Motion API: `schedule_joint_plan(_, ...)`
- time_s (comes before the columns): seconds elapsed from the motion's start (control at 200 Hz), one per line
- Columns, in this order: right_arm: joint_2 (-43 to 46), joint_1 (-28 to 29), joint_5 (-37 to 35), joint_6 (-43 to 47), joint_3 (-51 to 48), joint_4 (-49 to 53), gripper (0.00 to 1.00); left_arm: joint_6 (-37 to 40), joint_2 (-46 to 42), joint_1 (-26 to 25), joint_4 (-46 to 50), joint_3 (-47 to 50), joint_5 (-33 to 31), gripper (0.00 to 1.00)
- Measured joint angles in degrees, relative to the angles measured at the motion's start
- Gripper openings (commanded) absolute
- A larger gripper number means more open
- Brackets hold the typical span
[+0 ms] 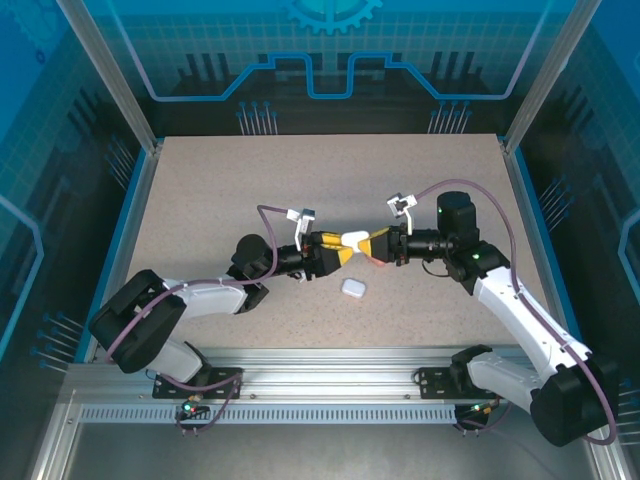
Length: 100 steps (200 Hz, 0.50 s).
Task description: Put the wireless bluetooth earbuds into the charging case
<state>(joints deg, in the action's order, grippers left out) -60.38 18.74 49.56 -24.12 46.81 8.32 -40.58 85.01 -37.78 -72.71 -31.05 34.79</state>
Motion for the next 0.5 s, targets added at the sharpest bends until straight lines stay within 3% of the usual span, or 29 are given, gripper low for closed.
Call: schedule_joint_plan(0.5,-0.74,1.88,0.2,0.59,0.0,0.0,0.25,-0.07,0.15,0.0,0.04,0.0,0.2,0.3)
